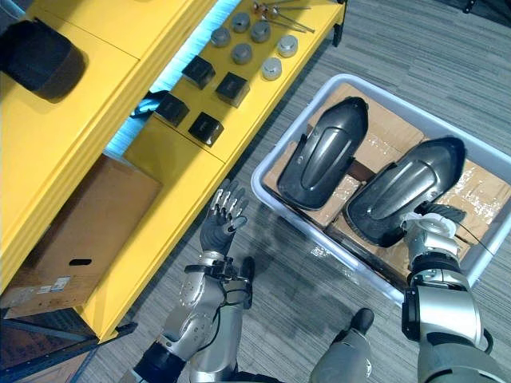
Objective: Walk over and take plastic housings, then place them on the shelf
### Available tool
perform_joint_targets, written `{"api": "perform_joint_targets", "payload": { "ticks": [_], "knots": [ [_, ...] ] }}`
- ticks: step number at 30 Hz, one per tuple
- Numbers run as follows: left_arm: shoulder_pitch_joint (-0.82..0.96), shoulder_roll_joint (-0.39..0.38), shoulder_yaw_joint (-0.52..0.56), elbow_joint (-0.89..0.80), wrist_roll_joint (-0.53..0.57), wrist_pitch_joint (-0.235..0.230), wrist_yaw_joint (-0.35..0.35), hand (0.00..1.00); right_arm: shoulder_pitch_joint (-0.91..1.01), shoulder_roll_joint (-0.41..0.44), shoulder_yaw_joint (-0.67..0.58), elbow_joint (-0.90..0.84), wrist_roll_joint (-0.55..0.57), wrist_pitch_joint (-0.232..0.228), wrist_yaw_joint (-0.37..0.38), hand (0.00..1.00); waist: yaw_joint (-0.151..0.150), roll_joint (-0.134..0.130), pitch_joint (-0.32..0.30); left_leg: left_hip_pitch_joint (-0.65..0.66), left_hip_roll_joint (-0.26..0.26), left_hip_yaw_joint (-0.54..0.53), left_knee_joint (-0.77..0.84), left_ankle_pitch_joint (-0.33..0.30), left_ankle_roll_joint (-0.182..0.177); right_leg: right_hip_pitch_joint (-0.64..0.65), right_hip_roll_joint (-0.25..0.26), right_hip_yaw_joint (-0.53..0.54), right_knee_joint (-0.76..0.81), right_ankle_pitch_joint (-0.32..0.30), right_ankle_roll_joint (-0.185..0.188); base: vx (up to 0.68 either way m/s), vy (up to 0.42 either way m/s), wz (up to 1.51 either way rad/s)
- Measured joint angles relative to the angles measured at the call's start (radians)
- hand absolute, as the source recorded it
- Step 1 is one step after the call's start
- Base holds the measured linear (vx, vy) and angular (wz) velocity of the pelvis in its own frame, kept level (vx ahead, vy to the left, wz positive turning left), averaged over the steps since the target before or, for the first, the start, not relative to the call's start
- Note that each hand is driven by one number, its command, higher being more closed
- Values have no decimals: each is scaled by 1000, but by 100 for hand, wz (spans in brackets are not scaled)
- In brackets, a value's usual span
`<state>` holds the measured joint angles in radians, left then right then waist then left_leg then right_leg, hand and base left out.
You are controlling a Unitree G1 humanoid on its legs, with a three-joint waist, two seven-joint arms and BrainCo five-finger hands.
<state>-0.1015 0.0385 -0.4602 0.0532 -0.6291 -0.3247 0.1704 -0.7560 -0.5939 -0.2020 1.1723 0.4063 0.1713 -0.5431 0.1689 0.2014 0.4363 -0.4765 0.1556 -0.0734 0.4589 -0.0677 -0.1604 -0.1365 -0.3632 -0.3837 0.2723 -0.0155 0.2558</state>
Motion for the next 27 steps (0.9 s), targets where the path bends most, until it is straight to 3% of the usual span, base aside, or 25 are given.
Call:
{"api": "perform_joint_targets", "payload": {
  "ticks": [6,9,11,12,14,16,19,24,27],
  "knots": [
    [39,67,10,-69,62,11,-10,0,6,22,19,-1,-153,-71,-19,100,-7,-4,2,24,0,6,-27,15,-9,21,5,-2,-31,11,-3,5,-3,-1],
    [64,91,40,-138,179,66,26,0,77,61,91,-137,-241,-73,-59,100,-24,-14,6,64,7,28,-57,18,-10,53,13,2,-70,26,-11,49,-25,-15],
    [66,119,88,-198,304,121,50,0,163,123,136,-353,-331,-32,-86,100,-49,-42,22,104,21,55,-93,28,-15,64,21,17,-88,33,-15,81,-55,-37],
    [58,137,127,-226,375,157,54,0,223,164,166,-509,-408,-8,-95,100,-60,-76,39,158,28,87,-131,35,-21,74,21,44,-94,36,-17,95,-72,-58],
    [37,175,167,-249,413,201,54,0,315,217,195,-714,-527,26,-96,100,-89,-133,35,233,36,132,-189,45,-26,95,22,70,-106,36,-17,112,-70,-53],
    [-4,201,181,-249,402,224,63,0,352,239,195,-796,-612,36,-93,100,-114,-172,15,289,40,167,-234,52,-30,105,22,90,-110,38,-19,93,-49,-39],
    [-70,212,178,-245,358,254,54,0,362,241,194,-825,-691,41,-86,100,-137,-202,-17,339,47,204,-281,61,-32,106,29,116,-121,52,-35,57,-25,-37],
    [-178,211,134,-132,221,367,-25,0,365,240,210,-831,-778,38,-50,100,-164,-215,-94,406,66,253,-314,62,-32,141,53,140,-176,95,-51,37,-11,-27],
    [-228,192,80,-16,56,462,-65,0,356,238,235,-831,-823,-16,-41,100,-182,-217,-147,427,67,267,-319,62,-32,150,53,143,-179,96,-51,3,-4,-10]
  ]
}}
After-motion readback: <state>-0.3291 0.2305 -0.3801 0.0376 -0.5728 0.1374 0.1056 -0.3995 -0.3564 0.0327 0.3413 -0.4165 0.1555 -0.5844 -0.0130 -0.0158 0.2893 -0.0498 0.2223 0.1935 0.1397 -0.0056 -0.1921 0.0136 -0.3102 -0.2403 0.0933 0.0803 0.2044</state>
